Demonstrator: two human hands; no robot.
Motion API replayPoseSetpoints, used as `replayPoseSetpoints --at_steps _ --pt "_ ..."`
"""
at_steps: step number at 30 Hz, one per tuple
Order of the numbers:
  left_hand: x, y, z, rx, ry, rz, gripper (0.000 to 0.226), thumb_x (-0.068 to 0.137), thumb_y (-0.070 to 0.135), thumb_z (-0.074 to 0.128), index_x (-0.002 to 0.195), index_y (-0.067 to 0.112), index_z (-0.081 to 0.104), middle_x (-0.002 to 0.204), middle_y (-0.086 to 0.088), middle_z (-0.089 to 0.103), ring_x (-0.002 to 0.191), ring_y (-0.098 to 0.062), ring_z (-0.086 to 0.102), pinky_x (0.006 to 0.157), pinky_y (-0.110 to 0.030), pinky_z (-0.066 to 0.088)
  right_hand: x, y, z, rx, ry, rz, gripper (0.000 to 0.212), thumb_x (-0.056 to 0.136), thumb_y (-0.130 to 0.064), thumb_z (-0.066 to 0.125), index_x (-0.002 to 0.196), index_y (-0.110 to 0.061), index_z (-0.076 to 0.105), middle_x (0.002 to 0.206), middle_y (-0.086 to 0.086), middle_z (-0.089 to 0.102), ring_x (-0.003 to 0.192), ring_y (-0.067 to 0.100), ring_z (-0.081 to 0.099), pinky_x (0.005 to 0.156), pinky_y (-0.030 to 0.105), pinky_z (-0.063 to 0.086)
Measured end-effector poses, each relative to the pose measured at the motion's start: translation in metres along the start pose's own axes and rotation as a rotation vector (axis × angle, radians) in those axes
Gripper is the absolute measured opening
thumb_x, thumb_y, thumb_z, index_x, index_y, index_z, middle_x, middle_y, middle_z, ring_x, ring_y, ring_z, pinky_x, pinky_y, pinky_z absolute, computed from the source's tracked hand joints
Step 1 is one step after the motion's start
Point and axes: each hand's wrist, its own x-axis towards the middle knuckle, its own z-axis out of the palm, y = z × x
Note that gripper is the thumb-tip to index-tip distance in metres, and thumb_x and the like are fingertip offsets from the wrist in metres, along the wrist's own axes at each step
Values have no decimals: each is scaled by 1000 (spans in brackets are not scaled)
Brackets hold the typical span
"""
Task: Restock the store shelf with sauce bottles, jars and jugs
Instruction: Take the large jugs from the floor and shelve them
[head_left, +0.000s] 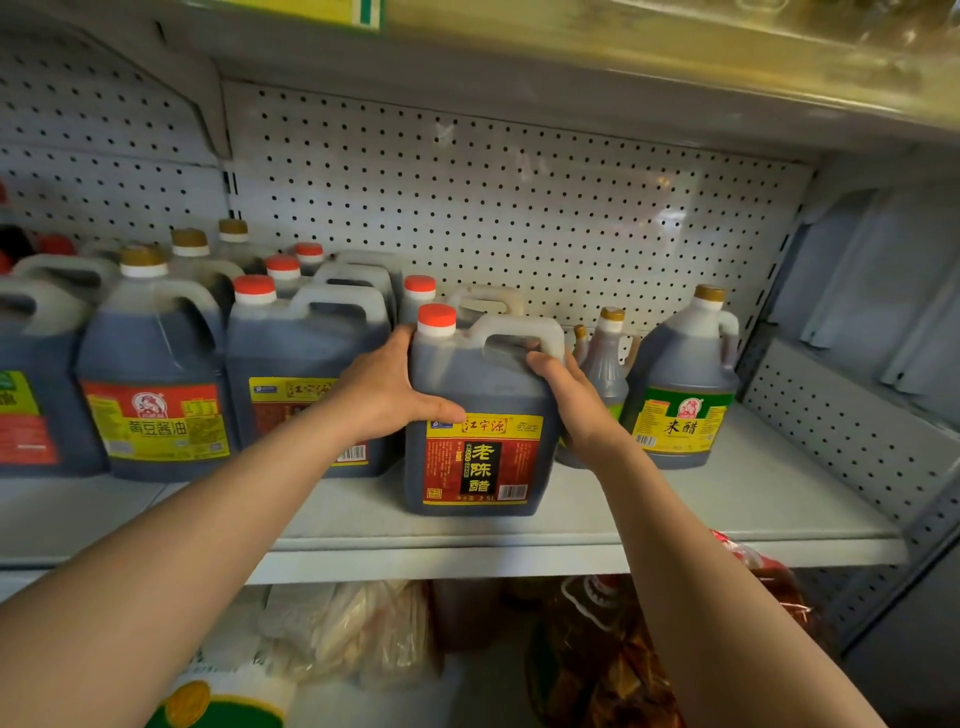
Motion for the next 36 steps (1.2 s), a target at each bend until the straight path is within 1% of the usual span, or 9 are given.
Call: replayPoseSetpoints --at_steps 3,11,18,22,24,26,30,33,36 --pt "0 -1 1 11 8 4 112 58 46 92 148 34 27 145 4 51 130 -24 51 101 -40 46 1 6 1 -50 69 -71 11 100 -31 56 110 -35 58 111 2 70 93 13 72 77 28 60" --pt "0 -2 2 -4 6 12 111 59 45 91 148 34 27 144 4 52 130 -23 51 102 -41 46 -1 2 -1 -76 88 -98 3 99 -30 58 101 -33 58 102 -5 68 87 9 69 68 21 57" --pt "0 -5 2 -43 17 18 106 56 45 93 144 35 33 137 7 58 124 -20 55 100 -39 48 0 2 0 -79 87 -109 9 100 -31 57 107 -33 58 107 -4 69 92 11 69 68 20 57" --pt "-1 -2 1 -28 5 5 107 57 44 93 145 33 33 139 5 56 125 -21 54 99 -39 48 -2 4 -2 -155 77 -115 36 100 -38 56 135 -28 52 123 -2 65 105 12 67 68 16 56" --pt "-4 1 0 42 40 -1 106 55 48 93 141 29 34 139 1 57 124 -25 55 97 -40 49 -3 5 -7 -301 87 -238 44 101 -38 56 141 -25 46 129 -2 60 114 12 62 73 13 54" --pt "-9 7 1 179 124 25 114 52 53 92 143 27 28 139 -4 56 125 -29 53 94 -42 50 -5 3 -14 -469 67 -400 54 99 -36 58 148 -25 38 139 -3 52 123 7 55 89 14 51" --pt "-15 20 1 488 272 208 147 49 59 90 156 26 -5 143 -10 47 134 -30 36 102 -41 39 -7 -1 -22 -708 -50 -455 111 73 -53 79 158 -35 11 160 -8 28 146 10 30 116 29 33" --pt "-11 21 -4 566 234 260 149 49 62 88 156 27 -9 142 -10 44 136 -29 30 105 -39 34 -7 -6 -24 -812 -89 -421 134 62 -33 95 159 -32 2 162 -5 23 148 13 26 119 36 31" --pt "-7 19 -9 505 149 250 138 48 61 89 154 33 6 151 -11 38 144 -26 19 113 -39 26 -7 -12 -23 -872 -61 -414 131 60 -17 97 158 -29 10 156 -3 31 141 16 34 116 37 36"
